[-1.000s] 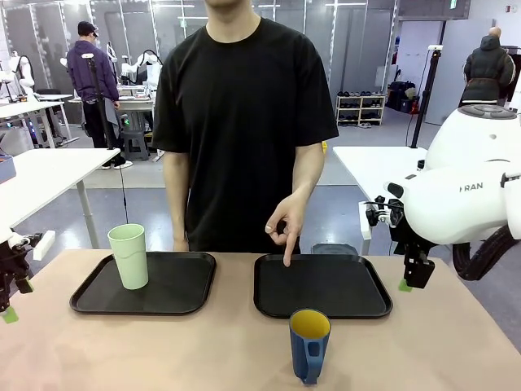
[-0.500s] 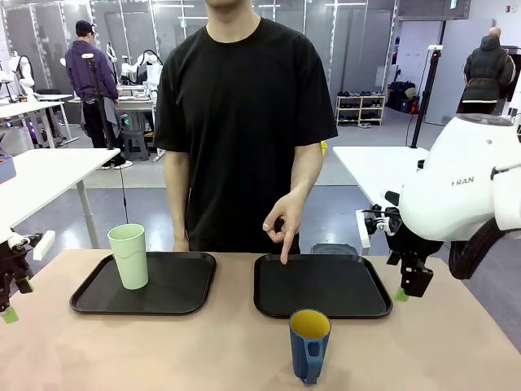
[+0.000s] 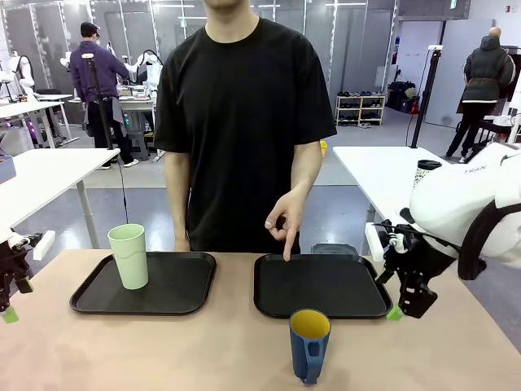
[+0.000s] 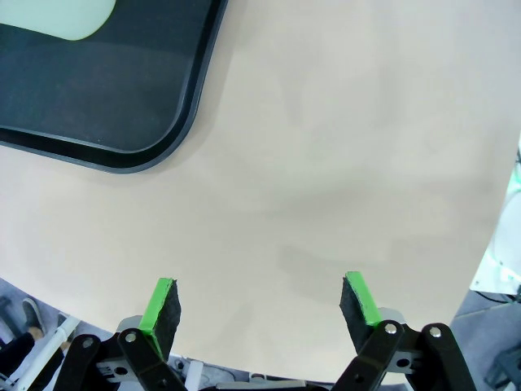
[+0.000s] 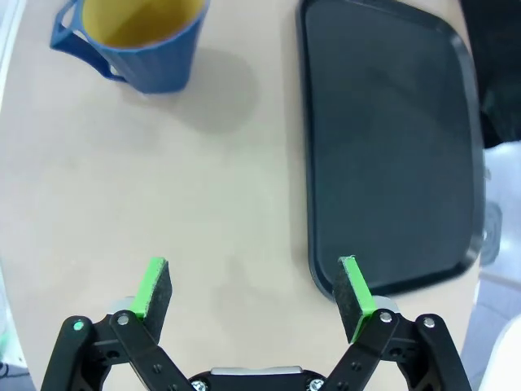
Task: Sort and store the cups by type.
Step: Pick up the Handle plastic cup and place it into the empty Flat Tray.
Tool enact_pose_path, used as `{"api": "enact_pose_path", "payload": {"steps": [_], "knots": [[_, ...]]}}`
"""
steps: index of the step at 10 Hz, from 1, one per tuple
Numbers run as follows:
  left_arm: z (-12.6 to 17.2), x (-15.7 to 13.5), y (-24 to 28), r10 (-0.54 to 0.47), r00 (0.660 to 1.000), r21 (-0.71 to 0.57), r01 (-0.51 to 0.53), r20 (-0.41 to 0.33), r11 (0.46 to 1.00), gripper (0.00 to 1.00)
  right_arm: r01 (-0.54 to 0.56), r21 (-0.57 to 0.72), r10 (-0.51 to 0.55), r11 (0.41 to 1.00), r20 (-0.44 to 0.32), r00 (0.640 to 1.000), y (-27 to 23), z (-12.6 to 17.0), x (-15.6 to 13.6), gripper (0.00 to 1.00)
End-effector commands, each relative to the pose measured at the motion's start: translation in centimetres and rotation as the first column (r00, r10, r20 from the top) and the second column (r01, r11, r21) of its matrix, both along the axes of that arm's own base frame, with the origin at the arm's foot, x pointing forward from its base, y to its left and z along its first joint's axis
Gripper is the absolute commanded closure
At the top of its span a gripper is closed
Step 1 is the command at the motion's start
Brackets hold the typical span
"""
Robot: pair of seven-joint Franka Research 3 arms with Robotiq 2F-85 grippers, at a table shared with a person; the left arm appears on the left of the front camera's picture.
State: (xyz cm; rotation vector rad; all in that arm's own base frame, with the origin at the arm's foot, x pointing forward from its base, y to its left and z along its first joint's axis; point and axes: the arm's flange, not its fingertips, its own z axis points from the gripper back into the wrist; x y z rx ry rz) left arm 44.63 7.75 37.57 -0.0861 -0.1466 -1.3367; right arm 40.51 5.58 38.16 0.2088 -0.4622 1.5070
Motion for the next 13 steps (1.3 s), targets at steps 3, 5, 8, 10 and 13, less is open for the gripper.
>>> {"api": "enact_pose_path", "payload": {"steps": [3, 5, 8, 10, 13], "knots": [[0.2, -0.2, 0.1, -0.002, 1.000, 0.009, 0.002, 0.007, 1.000, 0.00, -0.081, 0.310, 0.062, 0.947, 0.072, 0.995, 0.5, -5.4, 0.3, 0.00], [0.2, -0.2, 0.1, -0.002, 1.000, 0.009, 0.002, 0.007, 1.000, 0.00, -0.086, 0.362, 0.074, 0.928, 0.045, 0.996, 0.4, -7.0, 0.5, 0.00], [0.2, -0.2, 0.1, -0.002, 1.000, 0.009, 0.002, 0.007, 1.000, 0.00, -0.129, 0.479, 0.148, 0.868, -0.002, 0.989, 0.9, -8.1, 0.6, 0.00], [0.2, -0.2, 0.1, -0.002, 1.000, 0.009, 0.002, 0.007, 1.000, 0.00, -0.133, 0.553, 0.187, 0.823, -0.043, 0.981, 1.0, -9.0, 0.4, 0.00], [0.2, -0.2, 0.1, -0.002, 1.000, 0.009, 0.002, 0.007, 1.000, 0.00, -0.075, 0.576, 0.145, 0.814, -0.077, 0.986, 1.0, -9.5, 0.8, 0.00]]}}
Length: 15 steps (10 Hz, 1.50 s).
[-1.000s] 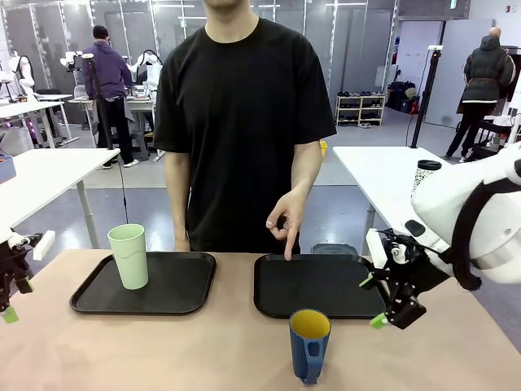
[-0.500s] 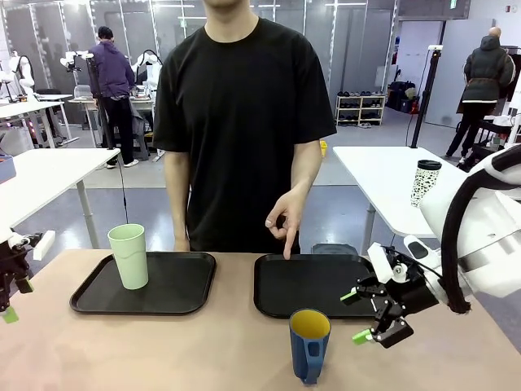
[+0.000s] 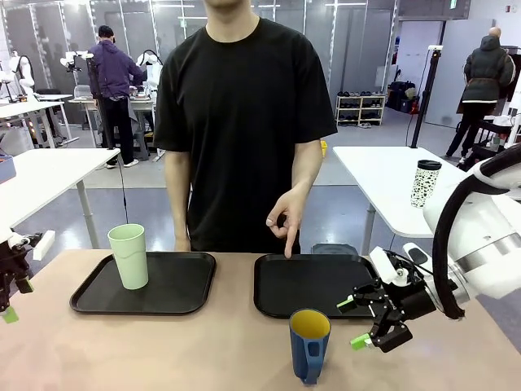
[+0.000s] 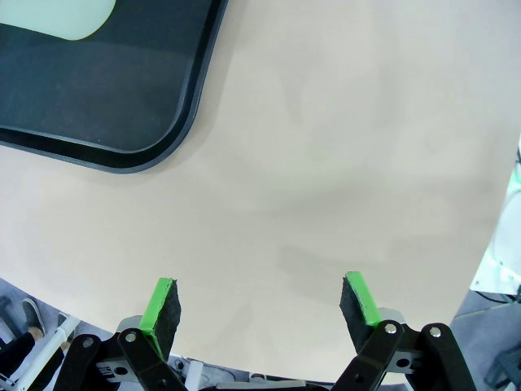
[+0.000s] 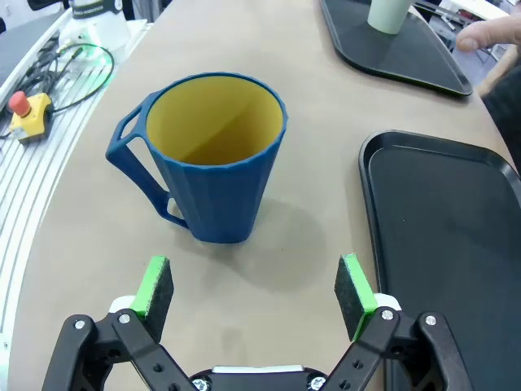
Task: Sort and store the cups by type.
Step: Pick up the Handle plastic cup and place it into the empty Flat Tray.
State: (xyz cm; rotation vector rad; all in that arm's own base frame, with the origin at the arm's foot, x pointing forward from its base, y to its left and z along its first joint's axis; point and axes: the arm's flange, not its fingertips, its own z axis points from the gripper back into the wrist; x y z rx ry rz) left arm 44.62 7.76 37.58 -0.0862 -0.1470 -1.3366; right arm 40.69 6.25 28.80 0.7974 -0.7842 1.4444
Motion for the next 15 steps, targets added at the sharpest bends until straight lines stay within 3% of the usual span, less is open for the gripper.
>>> {"api": "enact_pose_path", "payload": {"steps": [1, 4, 8, 15], "knots": [[0.1, -0.2, 0.1, -0.002, 1.000, 0.009, 0.002, 0.007, 1.000, 0.00, -0.012, -0.010, 0.012, 1.000, 0.007, 1.000, 0.2, 0.2, -0.2, 0.00], [0.1, -0.2, 0.1, -0.002, 1.000, 0.009, 0.002, 0.007, 1.000, 0.00, -0.001, -0.001, 0.001, 1.000, -0.001, 1.000, 0.0, 0.0, 0.0, 0.00], [0.1, -0.2, 0.1, -0.002, 1.000, 0.009, 0.002, 0.007, 1.000, 0.00, -0.070, 0.021, 0.071, 0.997, -0.070, 0.995, 0.6, -1.6, -0.7, 0.00], [0.1, -0.2, 0.1, -0.002, 1.000, 0.009, 0.002, 0.007, 1.000, 0.00, -0.056, 0.096, 0.060, 0.994, -0.039, 0.997, 2.3, -4.3, -1.1, 0.00]]}}
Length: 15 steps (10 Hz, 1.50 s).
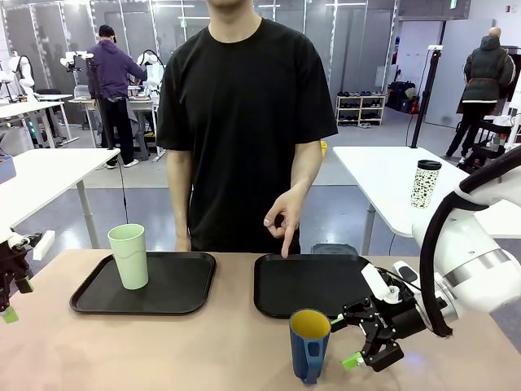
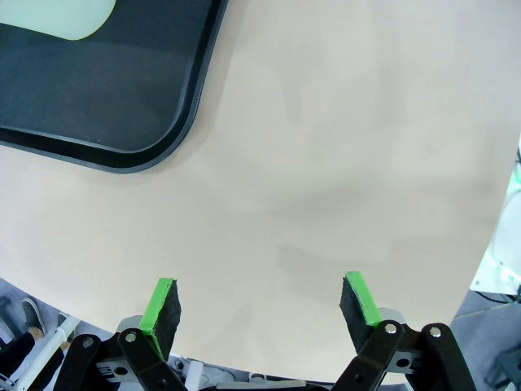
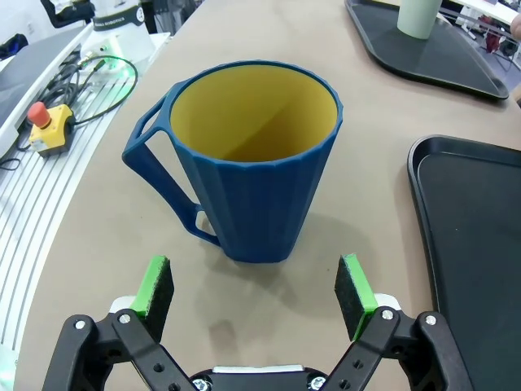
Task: Sort and store the cups by type.
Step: Pick up the Handle plastic cup and place it into the empty Flat Tray.
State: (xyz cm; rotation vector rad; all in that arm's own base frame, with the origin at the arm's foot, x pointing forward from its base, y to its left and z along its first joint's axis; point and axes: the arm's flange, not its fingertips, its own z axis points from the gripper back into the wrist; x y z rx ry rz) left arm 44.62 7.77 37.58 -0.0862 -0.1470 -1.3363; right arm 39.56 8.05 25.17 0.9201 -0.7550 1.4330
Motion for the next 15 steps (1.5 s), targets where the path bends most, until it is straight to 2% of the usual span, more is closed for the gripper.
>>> {"api": "enact_pose_path", "payload": {"steps": [1, 9, 15], "knots": [[0.1, -0.2, 0.0, -0.002, 1.000, 0.009, 0.002, 0.007, 1.000, 0.00, -0.001, 0.038, 0.000, 0.999, 0.042, 0.999, 0.7, -0.7, 0.1, 0.00], [0.1, -0.2, 0.0, -0.002, 1.000, 0.009, 0.002, 0.007, 1.000, 0.00, -0.028, 0.129, 0.026, 0.991, 0.022, 0.999, 2.2, -2.0, 0.6, 0.00], [0.1, -0.2, 0.0, -0.002, 1.000, 0.009, 0.002, 0.007, 1.000, 0.00, -0.054, 0.203, 0.047, 0.978, 0.042, 0.998, 3.5, -3.2, 1.1, 0.00]]}}
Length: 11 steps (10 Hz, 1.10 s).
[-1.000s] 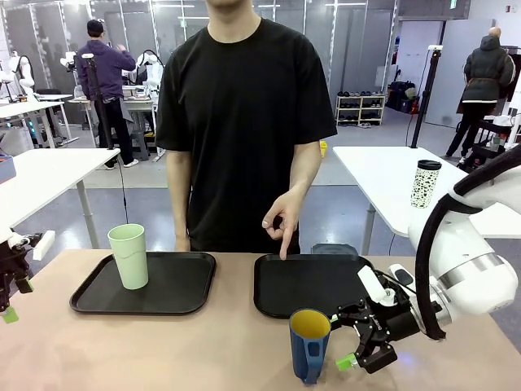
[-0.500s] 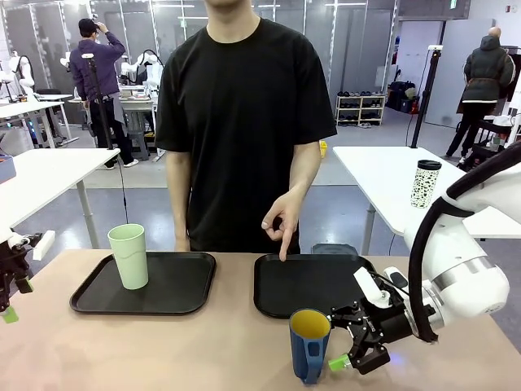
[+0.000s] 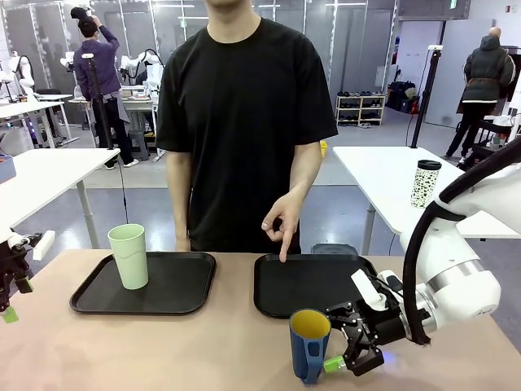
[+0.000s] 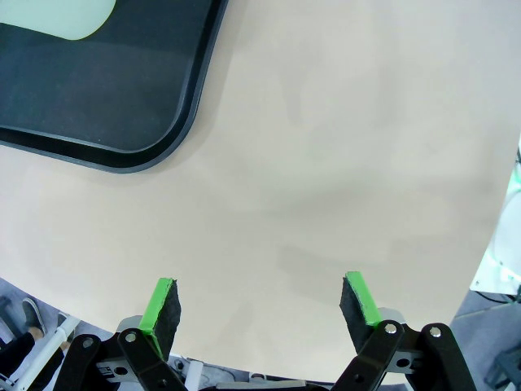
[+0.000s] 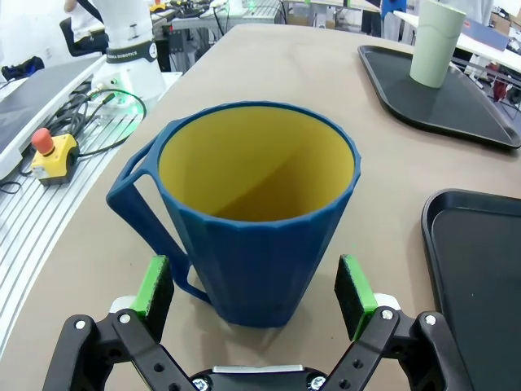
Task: Sort and store the cups by type.
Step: Pick up the Handle plastic cup and place it into the empty Flat Tray.
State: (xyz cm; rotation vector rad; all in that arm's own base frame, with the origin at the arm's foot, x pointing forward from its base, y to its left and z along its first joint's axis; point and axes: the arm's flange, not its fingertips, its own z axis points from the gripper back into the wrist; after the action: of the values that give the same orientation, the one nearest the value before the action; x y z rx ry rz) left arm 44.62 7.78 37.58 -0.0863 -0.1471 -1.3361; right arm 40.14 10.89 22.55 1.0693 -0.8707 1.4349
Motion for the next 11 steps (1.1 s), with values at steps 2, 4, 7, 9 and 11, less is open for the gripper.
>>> {"api": "enact_pose_path", "payload": {"steps": [2, 4, 7, 9, 11], "knots": [[0.1, -0.2, 0.0, -0.002, 1.000, 0.009, 0.002, 0.007, 1.000, 0.00, -0.014, 0.062, 0.013, 0.998, 0.024, 1.000, 1.2, -0.9, 0.7, 0.00], [0.1, -0.2, 0.0, -0.002, 1.000, 0.009, 0.002, 0.007, 1.000, 0.00, -0.031, 0.075, 0.030, 0.997, 0.021, 0.999, 1.7, -1.0, 0.7, 0.00], [0.1, -0.2, 0.0, -0.002, 1.000, 0.009, 0.002, 0.007, 1.000, 0.00, -0.060, 0.099, 0.059, 0.993, 0.015, 0.998, 2.5, -1.3, 0.8, 0.00], [0.1, -0.2, 0.0, -0.002, 1.000, 0.009, 0.002, 0.007, 1.000, 0.00, -0.070, 0.117, 0.069, 0.991, 0.014, 0.998, 2.8, -1.5, 0.7, 0.00], [0.1, -0.2, 0.0, -0.002, 1.000, 0.009, 0.002, 0.007, 1.000, 0.00, -0.073, 0.120, 0.073, 0.990, 0.007, 0.997, 2.9, -1.7, 0.8, 0.00]]}}
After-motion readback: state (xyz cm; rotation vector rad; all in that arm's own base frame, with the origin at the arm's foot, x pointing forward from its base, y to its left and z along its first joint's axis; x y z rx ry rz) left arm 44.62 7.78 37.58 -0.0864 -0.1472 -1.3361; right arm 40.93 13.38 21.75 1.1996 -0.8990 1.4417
